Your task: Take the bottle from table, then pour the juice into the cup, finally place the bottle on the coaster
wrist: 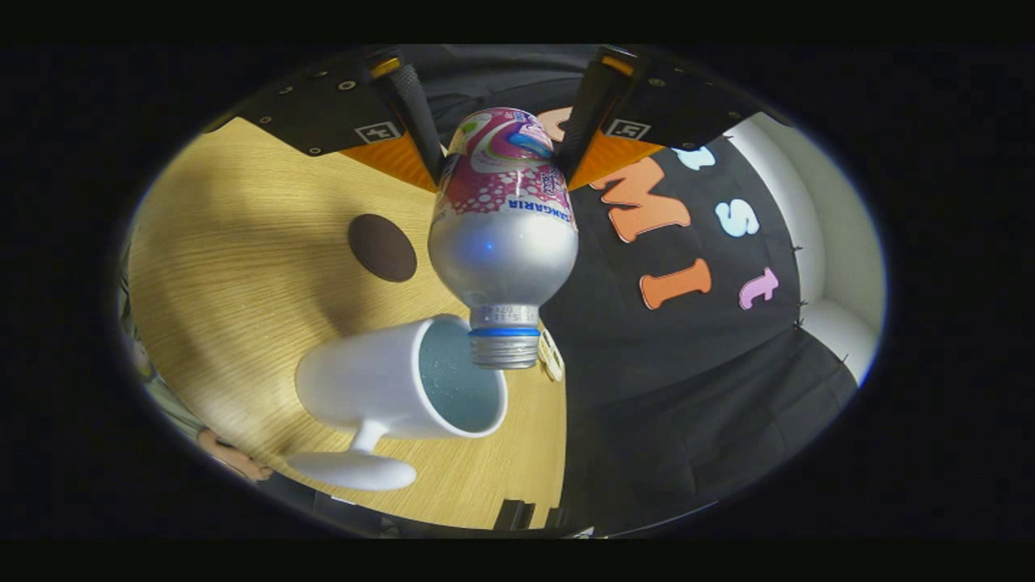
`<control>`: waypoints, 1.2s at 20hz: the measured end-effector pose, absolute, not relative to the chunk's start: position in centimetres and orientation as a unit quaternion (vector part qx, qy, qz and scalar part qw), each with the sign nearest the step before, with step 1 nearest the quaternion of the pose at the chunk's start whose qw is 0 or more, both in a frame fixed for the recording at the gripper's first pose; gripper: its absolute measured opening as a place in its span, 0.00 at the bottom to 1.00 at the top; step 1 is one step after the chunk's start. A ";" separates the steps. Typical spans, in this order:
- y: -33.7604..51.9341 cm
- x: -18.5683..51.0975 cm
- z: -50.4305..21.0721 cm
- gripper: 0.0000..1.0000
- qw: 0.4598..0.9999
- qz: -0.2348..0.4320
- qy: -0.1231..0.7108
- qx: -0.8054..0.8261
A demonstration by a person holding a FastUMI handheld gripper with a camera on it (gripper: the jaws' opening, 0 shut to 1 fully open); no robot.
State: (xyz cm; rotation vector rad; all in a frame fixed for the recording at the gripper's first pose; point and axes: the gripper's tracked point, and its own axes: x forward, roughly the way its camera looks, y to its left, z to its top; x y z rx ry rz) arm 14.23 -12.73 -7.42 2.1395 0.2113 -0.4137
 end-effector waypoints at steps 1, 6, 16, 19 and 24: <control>-12.7 14.3 -7.3 0.76 0.453 -0.166 0.085 0.872; -12.7 14.4 -7.4 0.76 0.446 -0.168 0.086 0.875; -13.0 14.5 -7.2 0.76 0.428 -0.169 0.088 0.883; -13.0 14.6 -7.1 0.76 0.421 -0.172 0.091 0.886; -13.1 14.9 -6.9 0.76 0.414 -0.171 0.088 0.890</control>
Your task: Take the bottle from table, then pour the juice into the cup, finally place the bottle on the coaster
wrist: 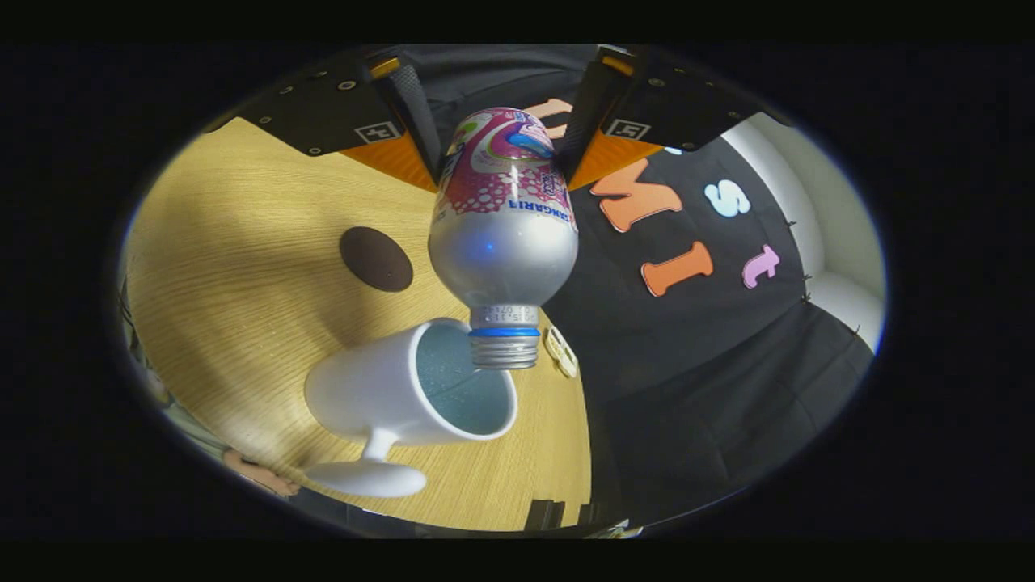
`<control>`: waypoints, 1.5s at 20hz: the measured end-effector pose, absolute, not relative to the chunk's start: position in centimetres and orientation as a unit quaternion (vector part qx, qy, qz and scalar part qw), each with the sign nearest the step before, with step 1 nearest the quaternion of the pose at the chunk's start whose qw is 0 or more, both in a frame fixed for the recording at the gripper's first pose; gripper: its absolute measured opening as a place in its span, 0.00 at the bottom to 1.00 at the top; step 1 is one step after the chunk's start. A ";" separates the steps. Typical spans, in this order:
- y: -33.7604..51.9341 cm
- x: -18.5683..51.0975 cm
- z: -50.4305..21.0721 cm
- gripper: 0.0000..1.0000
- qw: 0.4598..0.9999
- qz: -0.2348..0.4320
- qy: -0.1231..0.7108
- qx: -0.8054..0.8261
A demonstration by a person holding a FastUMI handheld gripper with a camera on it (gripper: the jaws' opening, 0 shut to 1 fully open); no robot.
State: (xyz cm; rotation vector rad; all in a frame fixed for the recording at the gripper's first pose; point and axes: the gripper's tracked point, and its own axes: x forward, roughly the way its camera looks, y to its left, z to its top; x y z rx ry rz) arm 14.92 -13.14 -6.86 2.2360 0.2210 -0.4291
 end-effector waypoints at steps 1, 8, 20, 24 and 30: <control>-13.2 15.0 -6.7 0.76 0.412 -0.170 0.087 0.891; -13.4 14.9 -6.3 0.76 0.401 -0.173 0.090 0.895; -13.9 14.8 -6.2 0.76 0.377 -0.177 0.079 0.906; -13.9 15.0 -6.1 0.76 0.370 -0.177 0.073 0.909; -14.0 15.3 -5.8 0.76 0.355 -0.175 0.068 0.916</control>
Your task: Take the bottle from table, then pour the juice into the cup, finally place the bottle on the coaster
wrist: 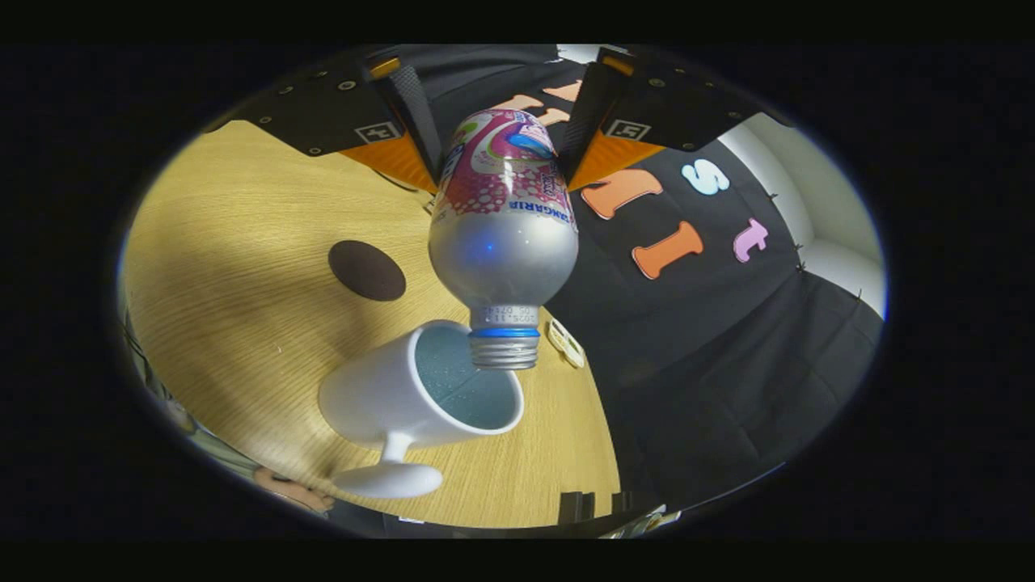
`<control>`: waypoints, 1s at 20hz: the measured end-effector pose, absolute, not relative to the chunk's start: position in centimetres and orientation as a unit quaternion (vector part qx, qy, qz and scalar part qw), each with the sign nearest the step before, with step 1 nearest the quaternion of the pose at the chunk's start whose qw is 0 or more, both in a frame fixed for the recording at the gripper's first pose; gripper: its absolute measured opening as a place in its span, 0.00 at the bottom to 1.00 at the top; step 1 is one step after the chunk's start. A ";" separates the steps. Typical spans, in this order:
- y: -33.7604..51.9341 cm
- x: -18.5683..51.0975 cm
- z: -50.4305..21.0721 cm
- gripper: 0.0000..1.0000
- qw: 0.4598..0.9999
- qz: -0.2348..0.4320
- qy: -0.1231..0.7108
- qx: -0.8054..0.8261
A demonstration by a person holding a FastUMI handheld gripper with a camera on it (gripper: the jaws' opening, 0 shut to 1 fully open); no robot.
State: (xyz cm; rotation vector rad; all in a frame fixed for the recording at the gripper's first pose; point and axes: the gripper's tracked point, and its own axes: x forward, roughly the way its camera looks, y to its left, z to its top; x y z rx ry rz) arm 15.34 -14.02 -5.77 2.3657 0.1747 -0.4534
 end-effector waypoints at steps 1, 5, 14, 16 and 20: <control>-14.0 15.4 -5.8 0.76 0.353 -0.176 0.068 0.917; -14.5 15.7 -5.3 0.76 0.346 -0.173 0.063 0.920; -15.0 16.1 -4.8 0.76 0.321 -0.178 0.050 0.929; -15.3 16.1 -4.7 0.76 0.317 -0.177 0.046 0.931; -15.6 16.1 -4.2 0.76 0.303 -0.170 0.034 0.937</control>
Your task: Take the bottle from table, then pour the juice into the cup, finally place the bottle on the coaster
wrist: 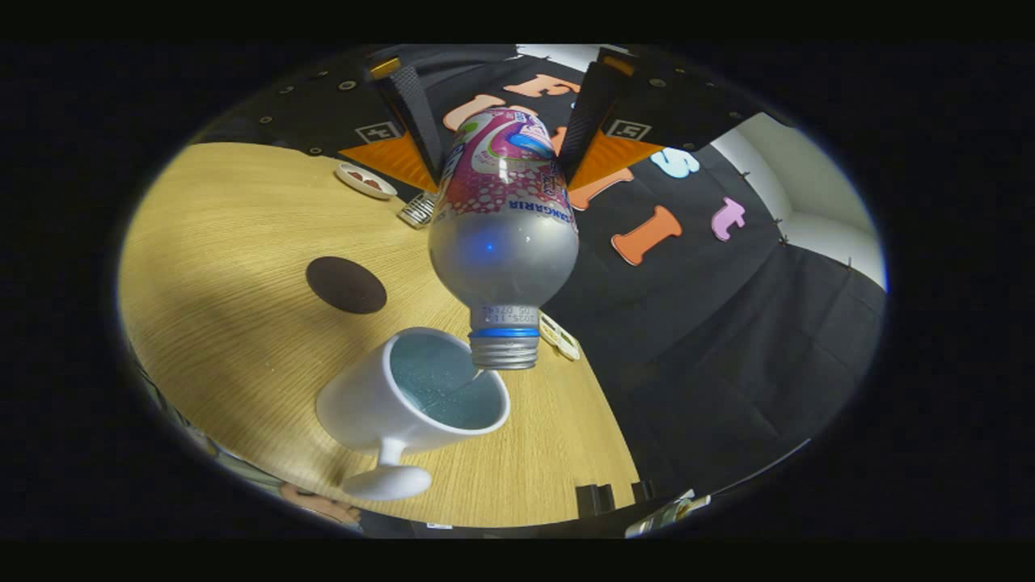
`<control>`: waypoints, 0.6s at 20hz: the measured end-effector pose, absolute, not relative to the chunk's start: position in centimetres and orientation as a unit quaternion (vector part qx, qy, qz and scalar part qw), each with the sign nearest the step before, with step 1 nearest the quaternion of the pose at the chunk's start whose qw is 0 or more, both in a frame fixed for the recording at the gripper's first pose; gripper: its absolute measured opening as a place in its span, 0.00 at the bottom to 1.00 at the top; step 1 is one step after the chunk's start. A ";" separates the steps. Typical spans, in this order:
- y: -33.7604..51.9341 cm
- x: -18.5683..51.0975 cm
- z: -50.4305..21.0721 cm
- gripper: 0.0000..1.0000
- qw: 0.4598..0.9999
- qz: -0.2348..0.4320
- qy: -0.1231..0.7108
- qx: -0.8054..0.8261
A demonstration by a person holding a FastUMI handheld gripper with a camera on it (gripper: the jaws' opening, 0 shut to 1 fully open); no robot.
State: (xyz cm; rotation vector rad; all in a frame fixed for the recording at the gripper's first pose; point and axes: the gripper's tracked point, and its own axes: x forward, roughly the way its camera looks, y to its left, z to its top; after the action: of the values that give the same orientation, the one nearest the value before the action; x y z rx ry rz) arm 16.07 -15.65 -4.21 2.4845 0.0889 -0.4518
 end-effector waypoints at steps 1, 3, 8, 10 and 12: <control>-15.5 16.1 -4.4 0.76 0.305 -0.172 0.037 0.936; -15.7 16.2 -4.0 0.76 0.300 -0.168 0.031 0.939; -15.8 16.5 -3.6 0.76 0.287 -0.163 0.024 0.944; -16.0 16.5 -3.5 0.76 0.278 -0.160 0.017 0.947; -16.1 16.7 -3.4 0.76 0.272 -0.156 0.012 0.949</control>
State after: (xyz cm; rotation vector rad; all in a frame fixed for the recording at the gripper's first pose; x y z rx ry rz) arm 16.67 -16.06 -3.40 2.5560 0.0332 -0.4203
